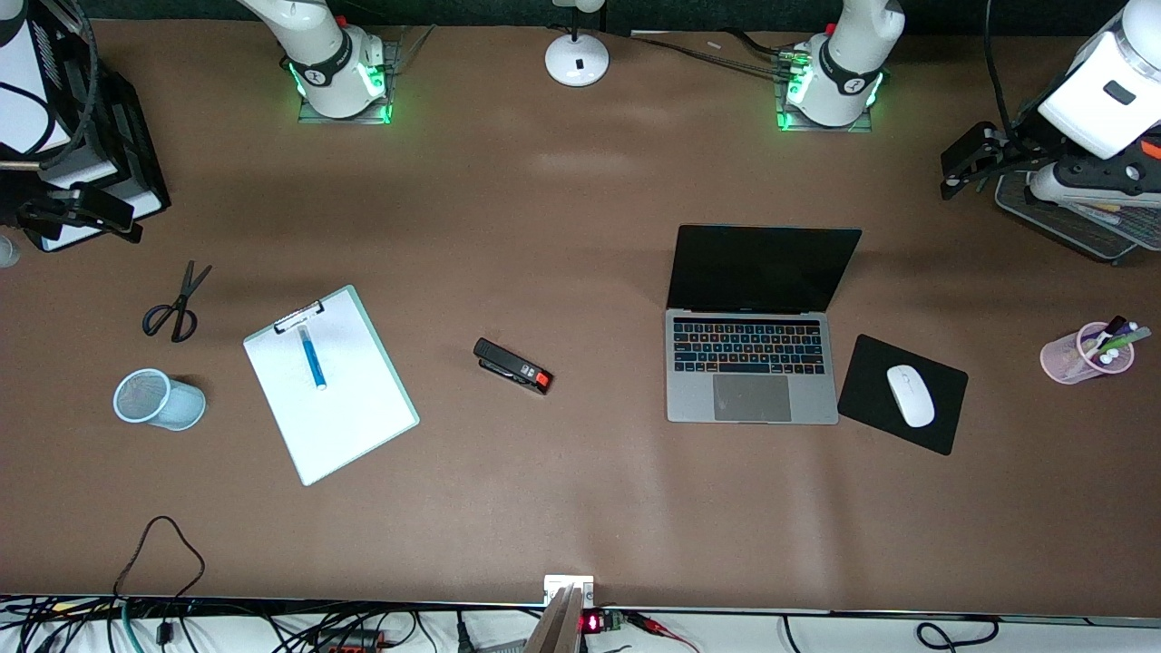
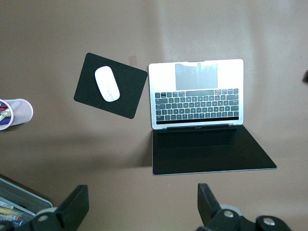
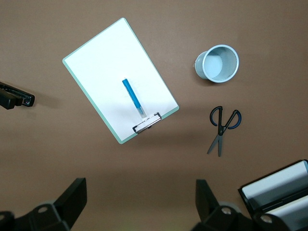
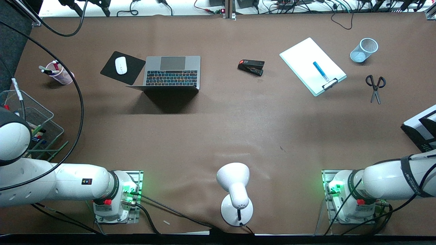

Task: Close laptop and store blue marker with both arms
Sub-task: 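Reach the right gripper to the blue marker while the left gripper reaches the laptop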

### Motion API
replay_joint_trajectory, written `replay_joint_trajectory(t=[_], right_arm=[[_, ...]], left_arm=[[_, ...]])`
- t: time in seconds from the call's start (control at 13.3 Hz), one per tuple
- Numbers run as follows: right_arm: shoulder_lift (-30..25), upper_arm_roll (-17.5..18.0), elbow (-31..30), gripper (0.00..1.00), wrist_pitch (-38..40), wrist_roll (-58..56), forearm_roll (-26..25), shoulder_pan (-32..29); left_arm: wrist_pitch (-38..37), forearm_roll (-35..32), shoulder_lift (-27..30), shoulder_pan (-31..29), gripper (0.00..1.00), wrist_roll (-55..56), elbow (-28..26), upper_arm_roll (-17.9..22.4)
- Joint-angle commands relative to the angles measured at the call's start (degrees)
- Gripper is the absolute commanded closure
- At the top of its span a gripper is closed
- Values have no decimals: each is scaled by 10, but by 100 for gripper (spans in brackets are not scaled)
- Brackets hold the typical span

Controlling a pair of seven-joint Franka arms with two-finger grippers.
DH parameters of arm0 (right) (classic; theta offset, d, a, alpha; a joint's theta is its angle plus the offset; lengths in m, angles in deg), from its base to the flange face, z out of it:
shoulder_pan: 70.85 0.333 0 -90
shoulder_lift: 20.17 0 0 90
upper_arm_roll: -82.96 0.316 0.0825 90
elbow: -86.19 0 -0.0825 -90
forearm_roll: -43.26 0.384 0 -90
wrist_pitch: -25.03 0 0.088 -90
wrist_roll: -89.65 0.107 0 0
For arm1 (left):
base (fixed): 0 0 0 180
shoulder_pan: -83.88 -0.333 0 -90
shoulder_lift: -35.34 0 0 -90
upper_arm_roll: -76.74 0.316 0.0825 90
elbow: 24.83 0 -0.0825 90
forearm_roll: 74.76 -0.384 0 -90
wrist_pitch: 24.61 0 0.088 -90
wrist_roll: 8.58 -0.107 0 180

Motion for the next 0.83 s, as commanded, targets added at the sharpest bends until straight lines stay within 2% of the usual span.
replay_joint_trajectory(t=[0.0, 0.3, 0.6, 0.75], right_arm=[[-11, 4, -12, 0, 4, -4, -2, 0], [-6, 4, -10, 0, -3, -3, 0, -1], [32, 5, -8, 0, -24, -3, 4, -1], [57, 7, -8, 0, -48, -3, 4, 12]], left_arm=[[2, 11, 3, -4, 0, -13, -3, -7], [-3, 11, 3, -10, 0, -13, -3, -7], [-35, 13, 3, -8, 0, -13, -17, -8], [-37, 14, 8, -5, 0, -10, -42, -13]])
